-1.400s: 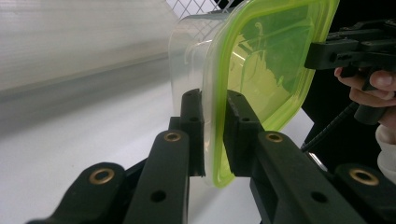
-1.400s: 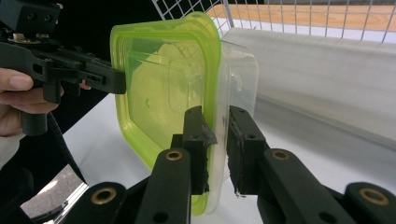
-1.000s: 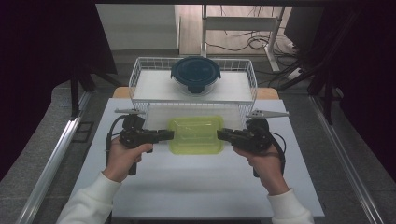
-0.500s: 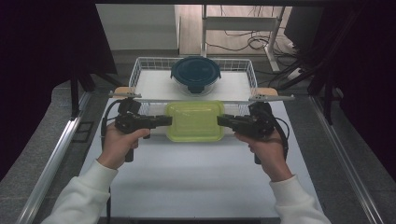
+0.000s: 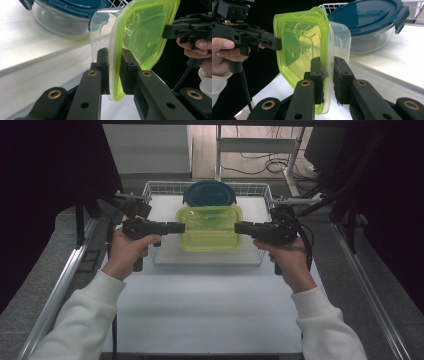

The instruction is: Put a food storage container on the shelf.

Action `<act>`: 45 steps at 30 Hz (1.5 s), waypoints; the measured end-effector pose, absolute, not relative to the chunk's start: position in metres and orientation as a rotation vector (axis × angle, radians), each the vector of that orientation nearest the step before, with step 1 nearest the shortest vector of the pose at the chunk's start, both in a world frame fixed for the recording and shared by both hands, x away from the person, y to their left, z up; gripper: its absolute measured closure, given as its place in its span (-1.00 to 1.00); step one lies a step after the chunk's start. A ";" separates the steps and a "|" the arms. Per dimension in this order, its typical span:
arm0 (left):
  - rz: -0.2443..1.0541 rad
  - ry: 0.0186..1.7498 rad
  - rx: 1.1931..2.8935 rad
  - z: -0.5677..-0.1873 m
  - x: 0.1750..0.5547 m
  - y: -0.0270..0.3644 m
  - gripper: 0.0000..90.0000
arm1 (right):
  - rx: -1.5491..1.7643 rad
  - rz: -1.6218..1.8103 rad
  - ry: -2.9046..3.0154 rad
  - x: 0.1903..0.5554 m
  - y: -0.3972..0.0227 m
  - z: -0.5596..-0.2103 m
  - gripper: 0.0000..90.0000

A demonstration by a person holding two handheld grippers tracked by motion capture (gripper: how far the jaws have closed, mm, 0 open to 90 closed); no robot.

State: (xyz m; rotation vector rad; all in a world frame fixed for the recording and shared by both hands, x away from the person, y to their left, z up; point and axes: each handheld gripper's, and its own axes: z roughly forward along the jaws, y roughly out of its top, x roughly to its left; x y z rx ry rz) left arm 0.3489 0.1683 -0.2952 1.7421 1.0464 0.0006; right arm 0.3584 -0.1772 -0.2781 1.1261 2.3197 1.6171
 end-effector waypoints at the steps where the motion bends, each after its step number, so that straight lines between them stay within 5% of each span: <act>1: 0.001 1.046 1.742 -0.295 0.349 0.168 0.78 | 1.125 1.617 2.319 0.360 -0.177 -0.276 0.73; 45: -0.081 1.118 1.712 -0.243 0.450 0.180 0.78 | 1.280 1.639 2.316 0.458 -0.167 -0.228 0.75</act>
